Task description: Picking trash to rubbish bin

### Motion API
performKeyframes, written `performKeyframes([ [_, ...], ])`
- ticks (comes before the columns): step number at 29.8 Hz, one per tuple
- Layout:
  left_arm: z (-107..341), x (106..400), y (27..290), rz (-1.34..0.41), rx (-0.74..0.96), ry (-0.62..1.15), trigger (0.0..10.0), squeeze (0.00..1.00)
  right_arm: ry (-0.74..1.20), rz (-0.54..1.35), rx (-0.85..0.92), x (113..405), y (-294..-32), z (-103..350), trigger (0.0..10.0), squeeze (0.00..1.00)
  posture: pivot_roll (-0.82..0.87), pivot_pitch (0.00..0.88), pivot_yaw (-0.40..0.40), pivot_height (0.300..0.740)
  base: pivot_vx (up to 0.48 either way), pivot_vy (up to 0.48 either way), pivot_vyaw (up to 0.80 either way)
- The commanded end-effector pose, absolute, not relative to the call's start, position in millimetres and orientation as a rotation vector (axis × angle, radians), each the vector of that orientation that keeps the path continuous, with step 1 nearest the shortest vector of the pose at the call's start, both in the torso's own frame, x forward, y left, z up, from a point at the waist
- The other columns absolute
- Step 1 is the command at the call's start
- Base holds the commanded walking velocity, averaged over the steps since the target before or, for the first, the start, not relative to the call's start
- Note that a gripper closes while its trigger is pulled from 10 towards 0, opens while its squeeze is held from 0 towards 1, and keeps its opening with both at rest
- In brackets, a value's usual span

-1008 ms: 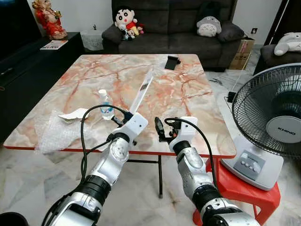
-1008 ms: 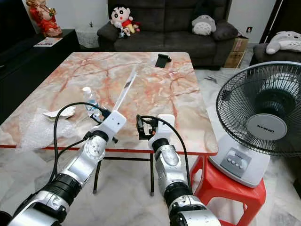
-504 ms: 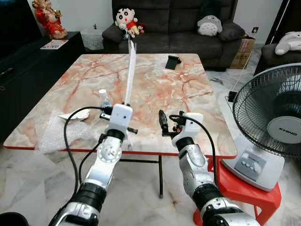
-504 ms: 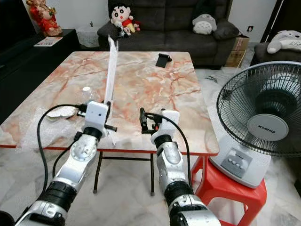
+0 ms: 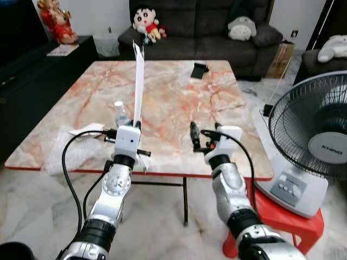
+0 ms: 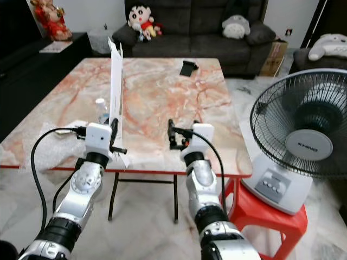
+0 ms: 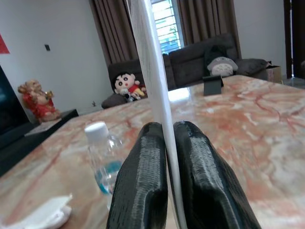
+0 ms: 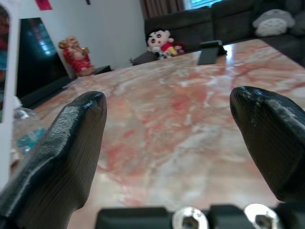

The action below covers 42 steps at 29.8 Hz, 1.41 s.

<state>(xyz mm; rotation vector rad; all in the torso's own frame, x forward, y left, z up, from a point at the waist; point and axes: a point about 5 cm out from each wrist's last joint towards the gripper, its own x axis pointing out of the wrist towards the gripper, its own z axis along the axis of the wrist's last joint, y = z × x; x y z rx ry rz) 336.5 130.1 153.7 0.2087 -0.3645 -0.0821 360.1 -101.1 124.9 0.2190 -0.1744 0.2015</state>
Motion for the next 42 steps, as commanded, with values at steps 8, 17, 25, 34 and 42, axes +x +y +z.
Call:
performKeyframes([
  [8,162.0,337.7,130.8,-0.072,0.182,-0.404,10.0,0.00,-0.196,0.205,0.223,361.2,-97.0,130.4,10.0,0.00,0.00,0.000,0.017,0.740,-0.288,0.000,0.00],
  [17,160.4,336.6,130.2,-0.071,0.179,-0.403,10.0,0.00,-0.189,0.210,0.224,360.3,-96.7,128.5,10.0,0.00,0.00,0.000,0.015,0.740,-0.291,0.000,0.00],
  [25,157.6,335.6,132.0,-0.067,0.184,-0.394,10.0,0.00,-0.150,0.205,0.224,358.8,-99.2,120.5,10.0,0.00,0.00,0.000,0.010,0.740,-0.290,0.000,0.00],
  [34,101.9,328.1,167.5,-0.040,0.242,-0.138,10.0,0.00,0.041,0.156,0.211,344.0,-114.6,76.7,10.0,0.00,0.00,0.000,0.006,0.740,-0.062,0.000,0.00],
  [42,14.7,286.6,210.3,0.013,0.181,0.316,10.0,0.00,0.372,0.081,0.221,303.1,-134.9,8.6,10.0,0.00,0.00,0.000,0.006,0.740,0.000,0.000,0.00],
])
